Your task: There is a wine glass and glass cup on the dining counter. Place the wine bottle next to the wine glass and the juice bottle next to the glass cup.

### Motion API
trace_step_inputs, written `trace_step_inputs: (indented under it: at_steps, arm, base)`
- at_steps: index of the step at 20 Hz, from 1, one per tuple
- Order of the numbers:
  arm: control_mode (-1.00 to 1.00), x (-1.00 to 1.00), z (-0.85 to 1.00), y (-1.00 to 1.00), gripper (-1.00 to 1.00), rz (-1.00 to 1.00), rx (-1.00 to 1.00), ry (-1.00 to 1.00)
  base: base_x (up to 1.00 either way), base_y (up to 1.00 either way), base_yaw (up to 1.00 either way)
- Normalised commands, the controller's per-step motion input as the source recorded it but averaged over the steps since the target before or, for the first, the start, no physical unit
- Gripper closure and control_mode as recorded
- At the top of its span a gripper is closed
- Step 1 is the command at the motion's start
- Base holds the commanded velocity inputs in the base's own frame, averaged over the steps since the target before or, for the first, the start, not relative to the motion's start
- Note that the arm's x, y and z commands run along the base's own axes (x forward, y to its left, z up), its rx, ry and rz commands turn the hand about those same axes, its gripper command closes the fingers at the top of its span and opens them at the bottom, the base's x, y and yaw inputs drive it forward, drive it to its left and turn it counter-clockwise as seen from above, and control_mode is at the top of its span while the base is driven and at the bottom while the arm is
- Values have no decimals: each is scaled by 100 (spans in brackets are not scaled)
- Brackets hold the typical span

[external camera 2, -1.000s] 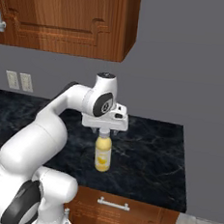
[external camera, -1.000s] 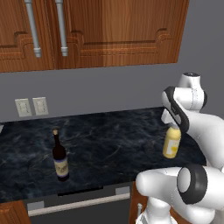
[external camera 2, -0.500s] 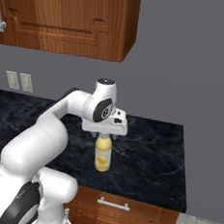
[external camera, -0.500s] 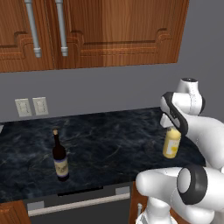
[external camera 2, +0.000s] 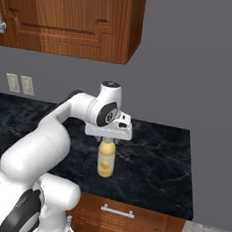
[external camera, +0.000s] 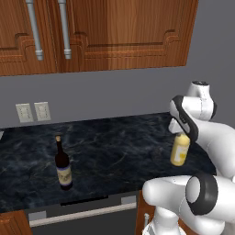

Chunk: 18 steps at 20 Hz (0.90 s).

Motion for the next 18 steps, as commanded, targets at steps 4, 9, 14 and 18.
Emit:
trace_step_inputs:
  at_steps: [4,9,14,18]
  arm:
    - [-100,-3,36,1,100,0,4,13]
    - [-100,-16,45,6,100,0,1,5]
    - [-100,-17,30,9,100,0,-1,0]
    - [-100,-21,19,1,100,0,0,-1]
  base:
    - [0,0,0]
    - [0,0,0]
    - [0,0,0]
    - [0,0,0]
